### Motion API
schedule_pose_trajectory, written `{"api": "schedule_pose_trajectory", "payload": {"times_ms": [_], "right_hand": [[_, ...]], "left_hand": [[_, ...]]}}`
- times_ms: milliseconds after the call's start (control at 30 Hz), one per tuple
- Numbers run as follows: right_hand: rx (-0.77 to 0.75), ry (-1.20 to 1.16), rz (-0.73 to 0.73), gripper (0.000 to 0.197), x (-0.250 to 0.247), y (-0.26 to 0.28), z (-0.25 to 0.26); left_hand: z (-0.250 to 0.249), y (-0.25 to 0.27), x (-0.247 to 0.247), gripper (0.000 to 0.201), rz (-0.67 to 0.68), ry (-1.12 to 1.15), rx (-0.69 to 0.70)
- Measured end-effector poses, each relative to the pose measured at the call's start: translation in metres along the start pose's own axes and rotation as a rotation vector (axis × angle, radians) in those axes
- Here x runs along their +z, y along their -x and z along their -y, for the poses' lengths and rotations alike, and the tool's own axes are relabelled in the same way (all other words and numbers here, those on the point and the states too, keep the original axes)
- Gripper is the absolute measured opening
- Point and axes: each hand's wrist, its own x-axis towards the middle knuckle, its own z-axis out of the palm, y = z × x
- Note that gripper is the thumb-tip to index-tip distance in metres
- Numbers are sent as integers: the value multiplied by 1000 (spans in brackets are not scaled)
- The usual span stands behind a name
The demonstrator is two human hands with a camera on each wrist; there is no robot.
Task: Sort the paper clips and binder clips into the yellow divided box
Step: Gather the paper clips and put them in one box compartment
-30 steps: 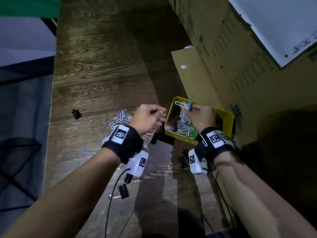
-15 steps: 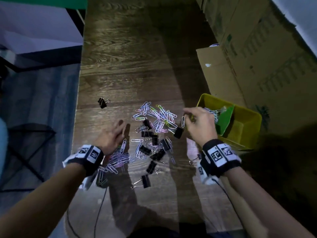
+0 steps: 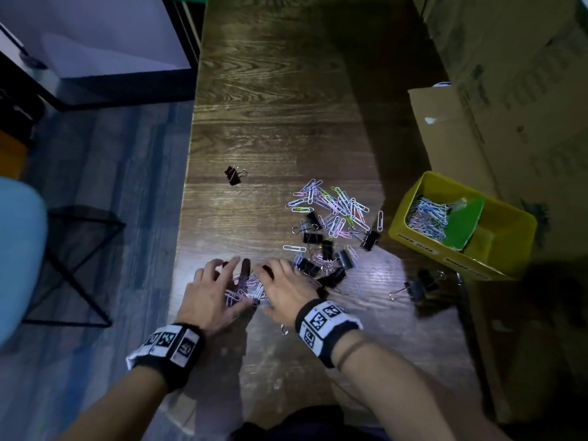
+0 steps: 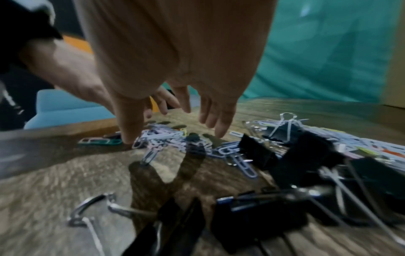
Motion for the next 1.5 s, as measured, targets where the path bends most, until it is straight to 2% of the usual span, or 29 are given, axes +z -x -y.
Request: {"api": "schedule_pose_trajectory", "payload": {"times_ms": [67, 133, 267, 400, 500, 600, 667, 800, 967, 1067, 1167, 1300, 1500], "right_hand": [[73, 53, 18, 96, 6, -5, 9], [130, 53, 45, 102, 6, -5, 15], [114, 30, 58, 84, 2, 0, 22], [113, -36, 63, 80, -2, -3, 24], [110, -93, 89, 71, -4, -6, 23], [79, -95, 102, 35, -3, -9, 22], [74, -76, 115, 26, 0, -11, 21], [92, -76, 120, 27, 0, -9, 21], [69, -115, 131, 23, -2, -10, 14], [67, -159, 91, 28, -8, -8, 14], [100, -269, 79, 28, -16, -8, 8], [87, -330, -49, 29, -23, -8, -1], [153, -615, -135, 36, -28, 2, -12]], "left_hand": [[-4, 11, 1, 101, 71, 69, -125], [-13, 20, 6, 98, 94, 119, -182], [-23, 21, 22, 80, -24, 275, -211], [-25, 8, 25, 83, -47, 298, -241], [-26, 3, 26, 75, 11, 252, -185], [-25, 3, 22, 51, 7, 234, -81], [-20, 5, 19, 40, 1, 220, -2], [-6, 8, 16, 31, -66, 244, 94], [0, 3, 12, 22, -82, 276, 87], [0, 0, 7, 20, -76, 294, 55], [2, -3, 0, 19, -95, 361, 30], [7, -10, -11, 19, -125, 513, -8], [14, -24, -26, 24, -37, 947, -203]]}}
